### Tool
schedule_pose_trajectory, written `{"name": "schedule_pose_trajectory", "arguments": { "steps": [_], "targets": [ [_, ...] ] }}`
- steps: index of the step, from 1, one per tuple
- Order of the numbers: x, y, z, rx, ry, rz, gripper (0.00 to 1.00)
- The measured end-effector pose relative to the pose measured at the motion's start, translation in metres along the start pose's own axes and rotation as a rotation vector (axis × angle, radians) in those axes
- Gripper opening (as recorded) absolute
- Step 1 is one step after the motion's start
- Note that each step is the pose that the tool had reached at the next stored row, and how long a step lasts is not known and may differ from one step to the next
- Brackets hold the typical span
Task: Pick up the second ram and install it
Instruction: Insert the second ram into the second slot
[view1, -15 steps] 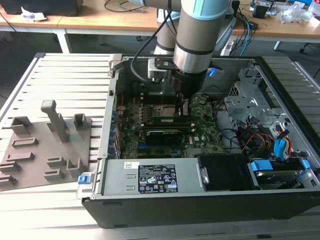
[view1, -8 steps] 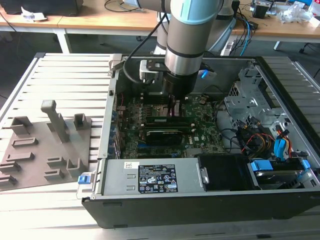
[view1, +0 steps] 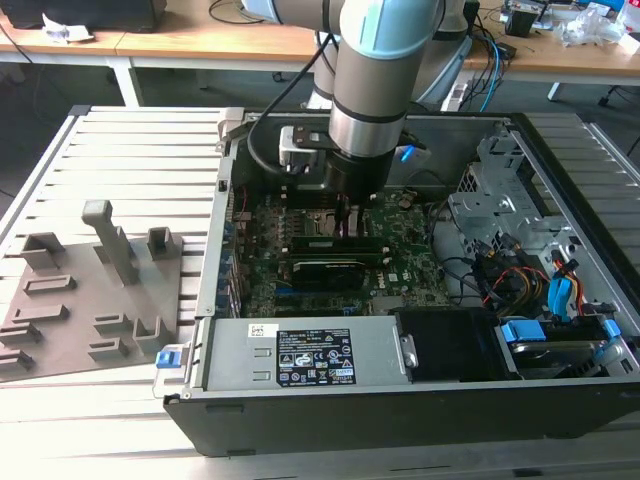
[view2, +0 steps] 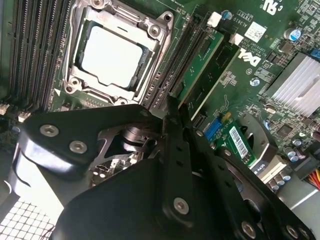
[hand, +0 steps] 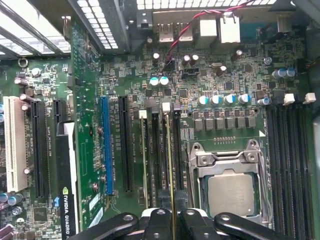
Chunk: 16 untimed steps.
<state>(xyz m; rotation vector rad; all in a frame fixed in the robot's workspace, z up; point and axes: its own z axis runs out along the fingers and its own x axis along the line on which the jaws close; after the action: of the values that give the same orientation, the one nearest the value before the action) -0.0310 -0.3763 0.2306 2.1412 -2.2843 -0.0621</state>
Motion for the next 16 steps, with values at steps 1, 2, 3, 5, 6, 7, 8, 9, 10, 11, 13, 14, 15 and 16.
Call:
{"name": "schedule_pose_trajectory", "arguments": {
  "steps": [1, 2, 3, 5, 6, 7, 8, 9, 10, 11, 13, 14, 15, 16],
  "targets": [
    [0.0, 0.0002, 0.0004, 0.0, -0.0006, -0.001, 0.14],
    [-0.0001, 0.001, 0.0007, -0.0001, -0.001, 0.0, 0.14],
    [-0.0003, 0.0016, 0.0009, -0.0001, -0.0014, 0.0, 0.14],
    [-0.0004, 0.0019, 0.0024, -0.0001, -0.0026, -0.001, 0.14],
    [-0.0004, 0.0019, 0.0033, -0.0001, -0.0026, -0.001, 0.14],
    [-0.0003, 0.0019, 0.0041, -0.0002, -0.0025, -0.001, 0.14],
    [-0.0003, 0.0019, 0.0046, -0.0002, -0.0023, -0.001, 0.14],
    [-0.0003, 0.0018, 0.005, -0.0003, -0.0023, 0.0, 0.14],
    [-0.0004, 0.0008, 0.0053, -0.0003, -0.0025, 0.0, 0.14],
    [-0.0003, 0.0006, 0.0053, -0.0003, -0.0023, 0.0, 0.14],
    [-0.0004, 0.0005, 0.0055, -0.0002, -0.0023, -0.001, 0.14],
    [-0.0004, 0.0005, 0.0055, -0.0002, -0.0022, 0.0, 0.14],
    [-0.0004, 0.0004, 0.0059, -0.0001, -0.0024, -0.001, 0.14],
    [-0.0004, 0.0004, 0.0067, -0.0001, -0.0023, -0.001, 0.14]
  ]
}}
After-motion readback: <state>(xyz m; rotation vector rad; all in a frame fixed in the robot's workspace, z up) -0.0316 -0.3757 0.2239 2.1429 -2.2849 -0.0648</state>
